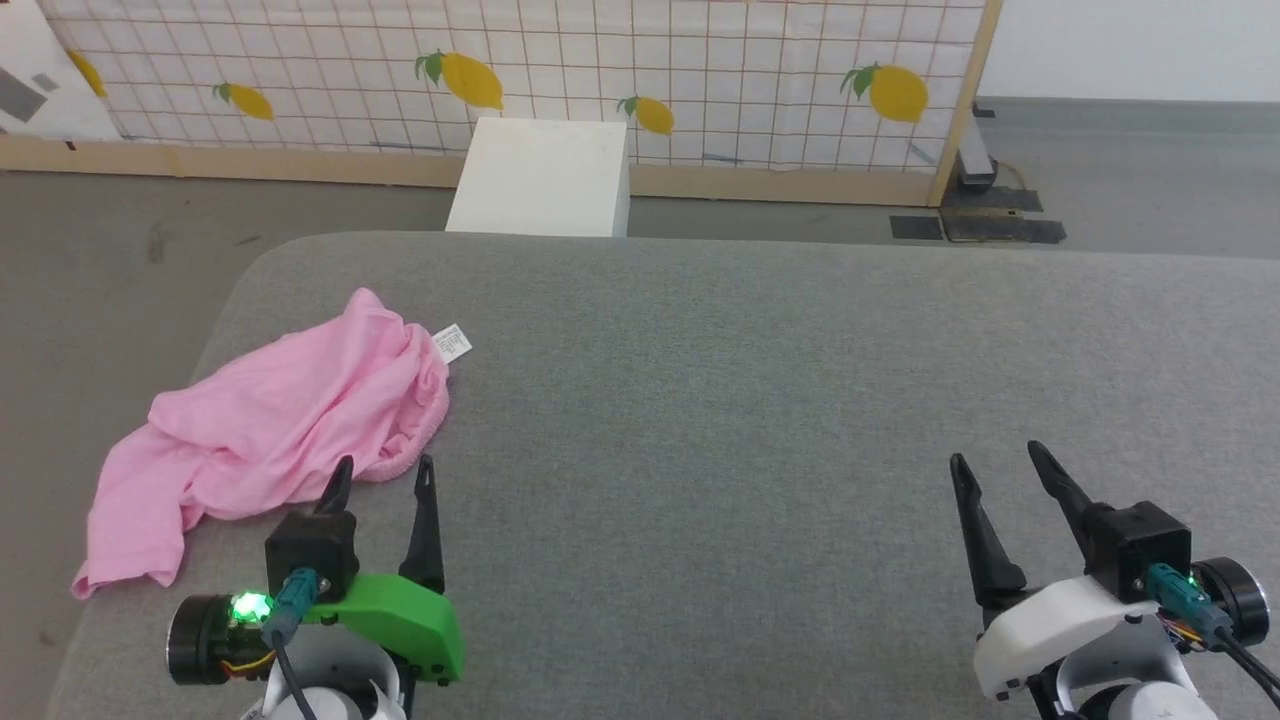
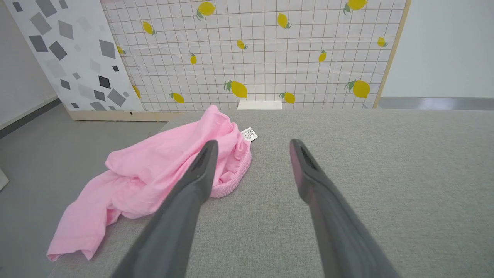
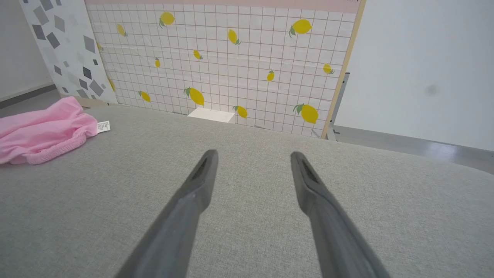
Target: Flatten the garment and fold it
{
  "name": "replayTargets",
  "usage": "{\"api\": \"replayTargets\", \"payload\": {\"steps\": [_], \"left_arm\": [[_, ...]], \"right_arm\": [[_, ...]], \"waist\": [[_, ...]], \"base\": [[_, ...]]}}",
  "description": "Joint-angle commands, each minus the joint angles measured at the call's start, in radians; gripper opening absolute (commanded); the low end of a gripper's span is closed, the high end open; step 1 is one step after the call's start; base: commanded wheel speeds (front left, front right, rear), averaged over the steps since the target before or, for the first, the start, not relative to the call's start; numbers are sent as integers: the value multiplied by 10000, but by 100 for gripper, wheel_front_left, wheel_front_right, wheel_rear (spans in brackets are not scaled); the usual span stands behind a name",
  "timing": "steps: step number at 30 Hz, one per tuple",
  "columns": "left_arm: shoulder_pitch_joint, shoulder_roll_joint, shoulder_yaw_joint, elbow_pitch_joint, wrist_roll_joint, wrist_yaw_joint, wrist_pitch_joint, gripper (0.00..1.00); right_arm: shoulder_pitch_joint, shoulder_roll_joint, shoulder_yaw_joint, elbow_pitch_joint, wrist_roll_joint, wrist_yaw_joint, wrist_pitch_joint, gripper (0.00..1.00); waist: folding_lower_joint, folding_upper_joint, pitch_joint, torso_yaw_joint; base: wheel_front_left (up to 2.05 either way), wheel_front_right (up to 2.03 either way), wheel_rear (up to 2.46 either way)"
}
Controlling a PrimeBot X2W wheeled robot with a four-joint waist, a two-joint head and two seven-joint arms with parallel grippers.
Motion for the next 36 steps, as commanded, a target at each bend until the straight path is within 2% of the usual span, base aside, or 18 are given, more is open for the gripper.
{"api": "replayTargets", "payload": {"steps": [1,17,36], "left_arm": [[-79,27,-47,70,-75,69,-91,100],[-83,200,-219,269,-317,384,-460,100],[-16,414,-411,419,-615,767,-804,100]], "right_arm": [[16,2,-40,43,77,-2,-102,100],[-29,3,-161,303,285,-5,-492,100],[-56,5,-203,626,500,-7,-902,100]], "waist": [[0,-1,-20,133],[0,-1,-114,1373],[0,-1,-272,2323]], "base": [[0,0,0],[0,0,0],[0,0,0]]}}
